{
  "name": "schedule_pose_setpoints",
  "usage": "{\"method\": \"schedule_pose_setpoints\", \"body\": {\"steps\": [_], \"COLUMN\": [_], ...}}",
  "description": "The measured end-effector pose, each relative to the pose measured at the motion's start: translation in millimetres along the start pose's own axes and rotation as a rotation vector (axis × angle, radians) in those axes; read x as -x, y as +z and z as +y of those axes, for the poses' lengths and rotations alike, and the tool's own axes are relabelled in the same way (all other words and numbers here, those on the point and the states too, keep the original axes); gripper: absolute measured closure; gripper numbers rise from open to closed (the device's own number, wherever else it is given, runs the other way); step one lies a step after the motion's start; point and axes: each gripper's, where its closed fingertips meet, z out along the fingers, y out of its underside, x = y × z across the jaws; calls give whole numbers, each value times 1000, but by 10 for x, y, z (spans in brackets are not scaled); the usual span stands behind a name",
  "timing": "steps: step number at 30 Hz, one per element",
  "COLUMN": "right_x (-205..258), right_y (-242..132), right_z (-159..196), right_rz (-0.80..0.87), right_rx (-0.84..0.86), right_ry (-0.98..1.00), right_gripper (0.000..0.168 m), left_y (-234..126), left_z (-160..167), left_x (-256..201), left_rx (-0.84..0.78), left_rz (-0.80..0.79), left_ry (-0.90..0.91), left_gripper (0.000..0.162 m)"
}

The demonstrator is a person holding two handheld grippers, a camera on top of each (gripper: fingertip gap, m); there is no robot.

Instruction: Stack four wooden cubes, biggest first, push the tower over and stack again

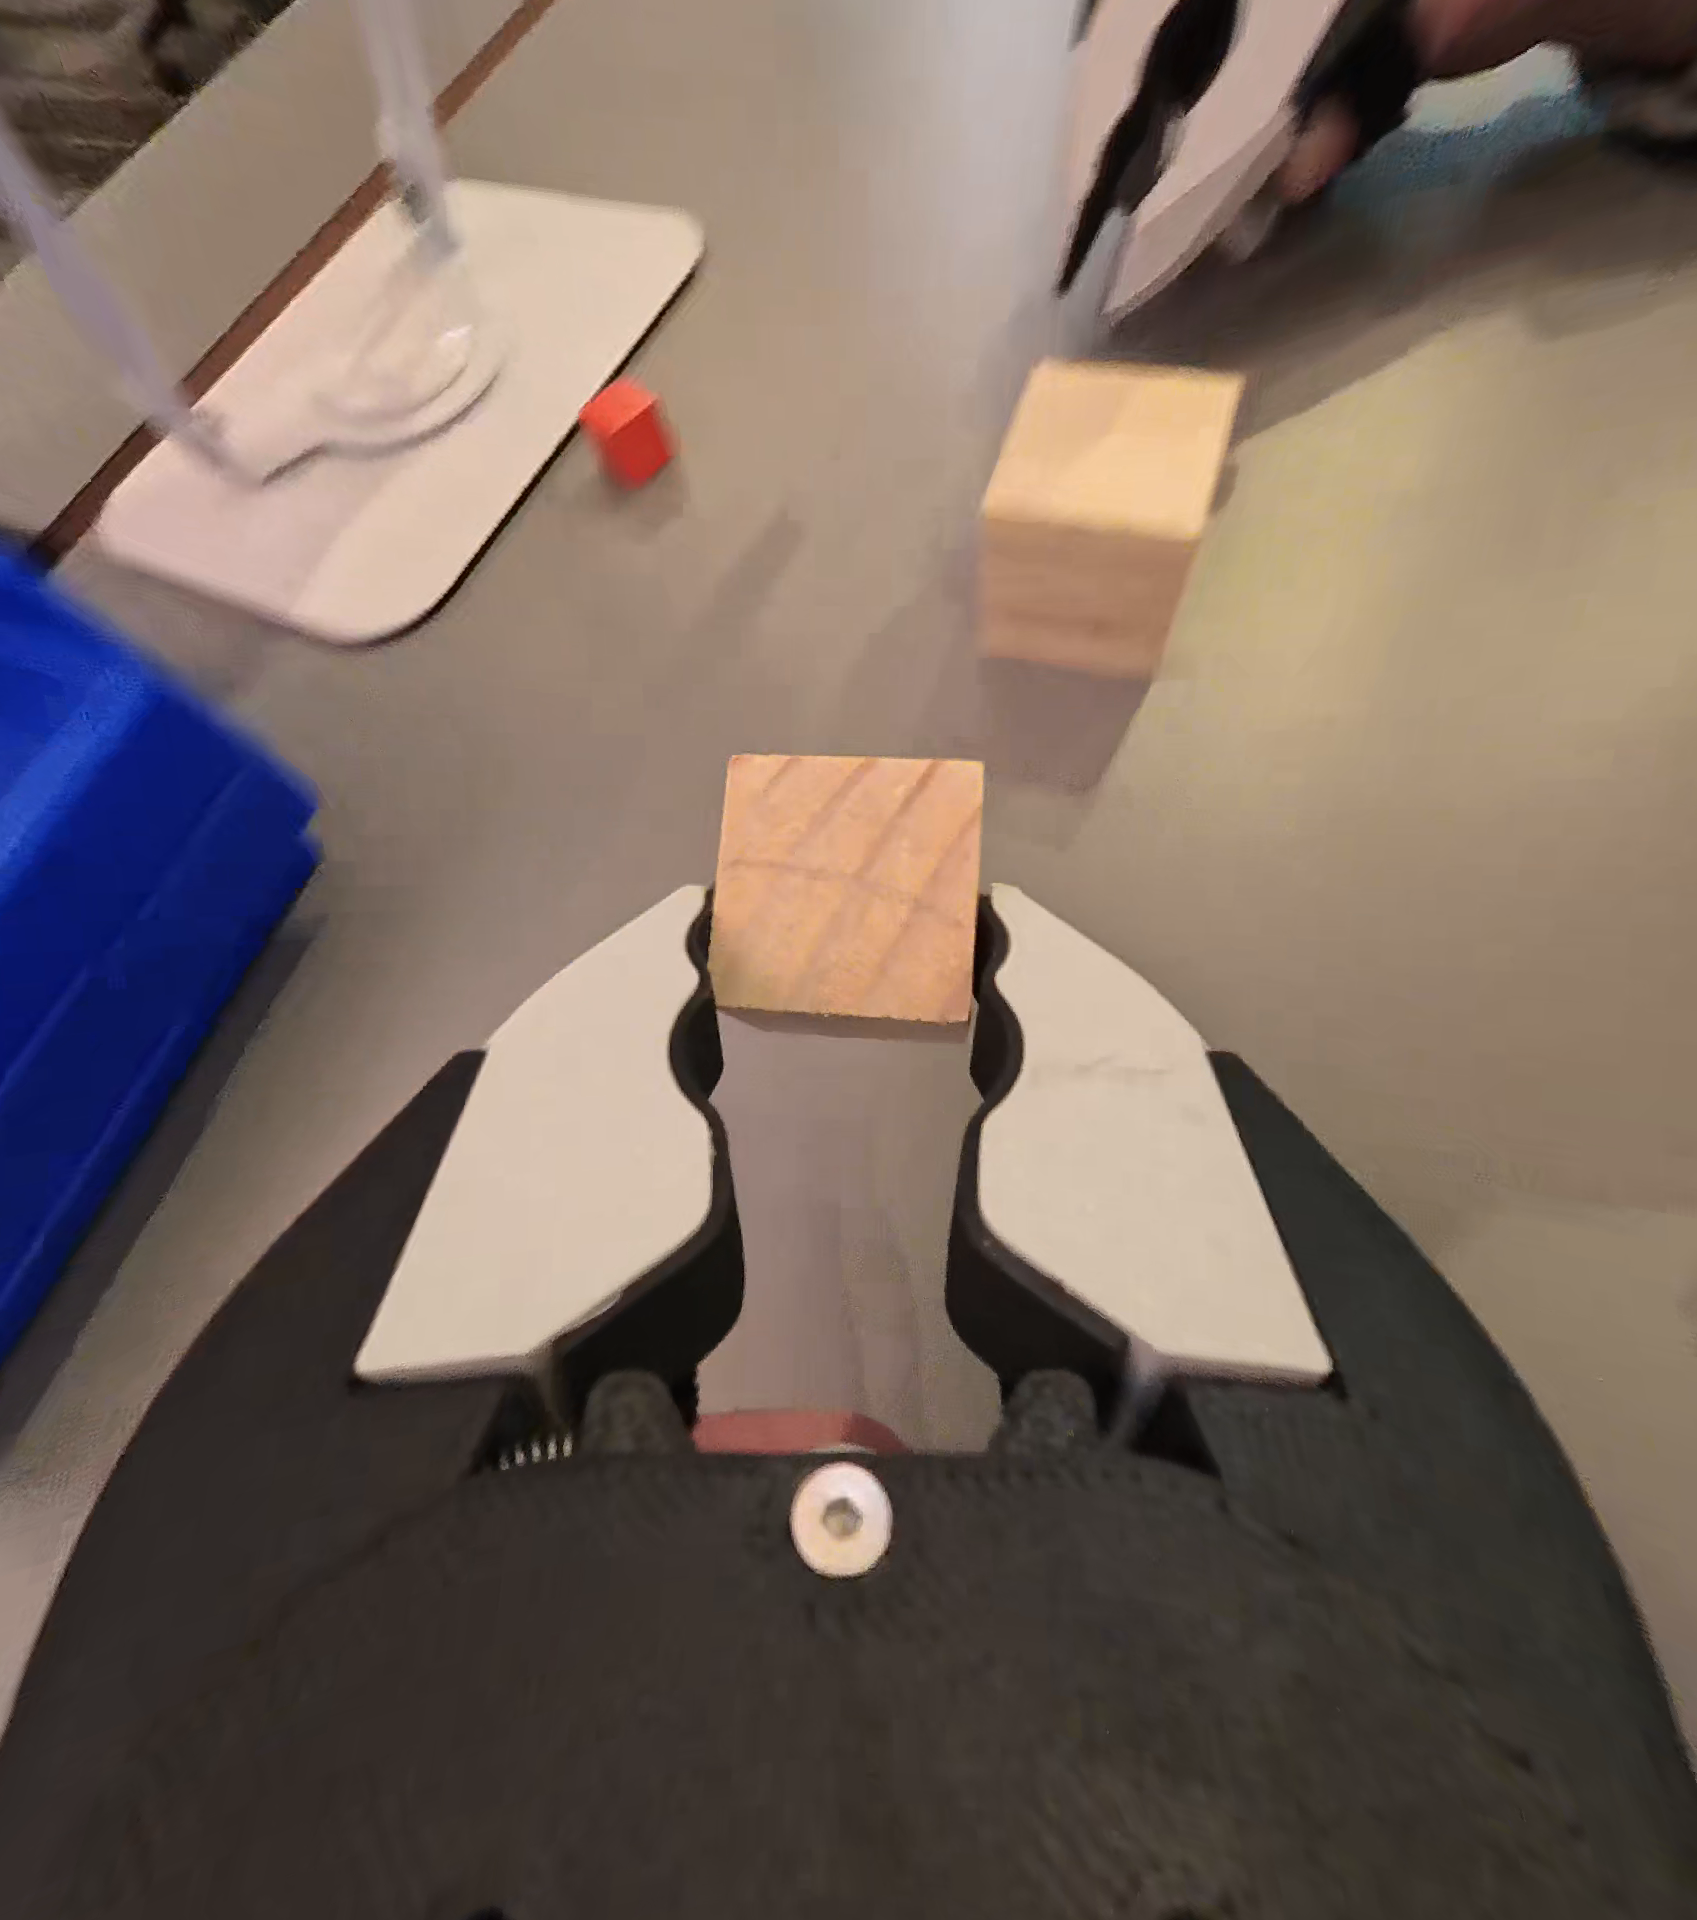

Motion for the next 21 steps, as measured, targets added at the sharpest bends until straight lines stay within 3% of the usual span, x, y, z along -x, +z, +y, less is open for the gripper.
{"method": "schedule_pose_setpoints", "body": {"steps": [7, 13, 17, 20, 21], "right_x": [0, 5, 11, 11, 12], "right_y": [-5, -2, -1, -2, -3], "right_z": [-3, -1, 1, -1, -2], "right_rz": [0, -4, -5, -6, -6], "right_rx": [-4, -2, 0, -2, -2], "right_ry": [1, -2, -4, -4, -4], "right_gripper": [152, 152, 152, 152, 152], "left_y": [706, 899, 1027, 942, 850], "left_z": [-677, -836, -677, -702, -700], "left_x": [-451, -537, -554, -526, -503], "left_rx": [24, 70, 147, 91, 76], "left_rz": [118, 155, 168, 128, 112], "left_ry": [104, 128, 95, 93, 96], "left_gripper": [117, 117, 105, 75, 72]}}
